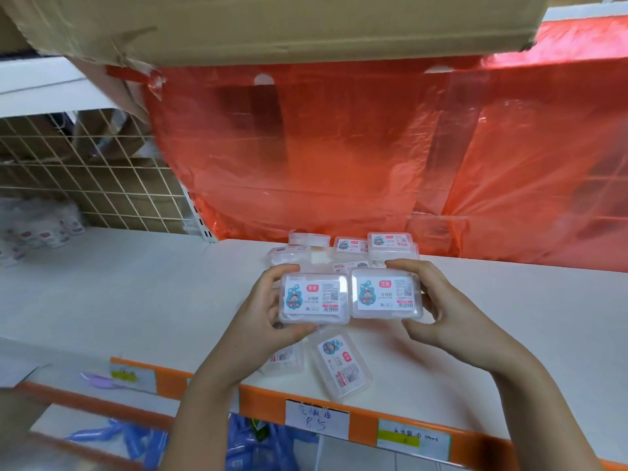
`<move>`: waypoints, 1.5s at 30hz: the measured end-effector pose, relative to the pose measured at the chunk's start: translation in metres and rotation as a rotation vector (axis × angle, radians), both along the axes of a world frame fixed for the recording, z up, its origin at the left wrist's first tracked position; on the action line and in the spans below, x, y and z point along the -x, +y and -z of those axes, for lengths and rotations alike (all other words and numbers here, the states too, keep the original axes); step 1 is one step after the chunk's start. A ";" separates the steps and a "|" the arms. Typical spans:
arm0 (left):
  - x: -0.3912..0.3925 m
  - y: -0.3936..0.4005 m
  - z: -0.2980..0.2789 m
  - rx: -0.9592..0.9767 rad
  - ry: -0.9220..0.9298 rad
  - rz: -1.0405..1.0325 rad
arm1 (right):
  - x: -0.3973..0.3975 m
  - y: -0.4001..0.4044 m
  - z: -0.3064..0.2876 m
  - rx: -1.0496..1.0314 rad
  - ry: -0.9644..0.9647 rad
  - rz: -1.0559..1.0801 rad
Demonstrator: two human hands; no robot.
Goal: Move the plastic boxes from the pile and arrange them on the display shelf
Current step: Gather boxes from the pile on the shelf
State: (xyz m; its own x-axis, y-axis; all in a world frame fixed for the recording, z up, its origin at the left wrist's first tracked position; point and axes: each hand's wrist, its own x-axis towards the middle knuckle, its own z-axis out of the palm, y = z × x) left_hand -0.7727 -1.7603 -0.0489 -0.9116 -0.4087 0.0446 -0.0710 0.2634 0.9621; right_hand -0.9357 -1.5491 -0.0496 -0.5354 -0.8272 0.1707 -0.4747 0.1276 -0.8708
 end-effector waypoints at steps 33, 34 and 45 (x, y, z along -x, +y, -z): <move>-0.422 -0.273 -0.038 0.526 -0.016 -0.797 | -0.303 -0.409 -0.023 0.082 0.058 -0.615; -0.432 -0.285 -0.038 0.555 -0.033 -0.816 | -0.312 -0.424 -0.024 0.080 0.091 -0.626; -0.509 -0.457 -0.029 0.722 -0.113 -0.831 | -0.383 -0.607 -0.024 0.106 0.293 -0.654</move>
State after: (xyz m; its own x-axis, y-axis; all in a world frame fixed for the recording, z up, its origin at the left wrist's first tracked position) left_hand -0.2632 -2.2177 -0.0201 -0.3788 -0.8070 0.4531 -0.5641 0.5895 0.5782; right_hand -0.5524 -2.1564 -0.0260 0.1437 -0.9334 0.3288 -0.6408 -0.3409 -0.6878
